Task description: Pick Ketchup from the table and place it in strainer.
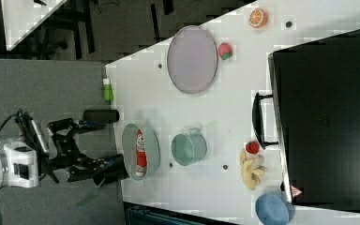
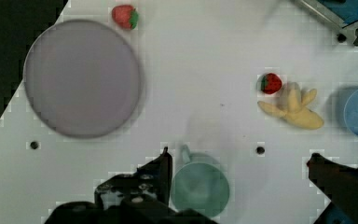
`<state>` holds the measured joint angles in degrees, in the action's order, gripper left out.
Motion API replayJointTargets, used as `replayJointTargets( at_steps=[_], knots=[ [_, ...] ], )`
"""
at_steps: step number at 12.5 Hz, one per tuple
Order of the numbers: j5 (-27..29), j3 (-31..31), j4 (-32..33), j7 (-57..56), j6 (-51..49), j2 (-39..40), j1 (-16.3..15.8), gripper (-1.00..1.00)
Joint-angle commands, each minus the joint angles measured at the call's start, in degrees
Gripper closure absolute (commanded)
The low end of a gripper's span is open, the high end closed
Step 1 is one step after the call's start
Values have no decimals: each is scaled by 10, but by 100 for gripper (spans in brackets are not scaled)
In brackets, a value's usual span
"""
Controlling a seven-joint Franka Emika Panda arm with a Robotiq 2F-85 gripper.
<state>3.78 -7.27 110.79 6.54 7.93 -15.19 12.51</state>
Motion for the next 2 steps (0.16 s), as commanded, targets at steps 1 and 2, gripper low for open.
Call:
replayJointTargets(
  at_steps=[1, 2],
  knots=[
    [-13, -30, -8, -22, 2, 11, -15, -100],
    [-13, -28, -7, -22, 2, 12, -15, -100]
  ],
)
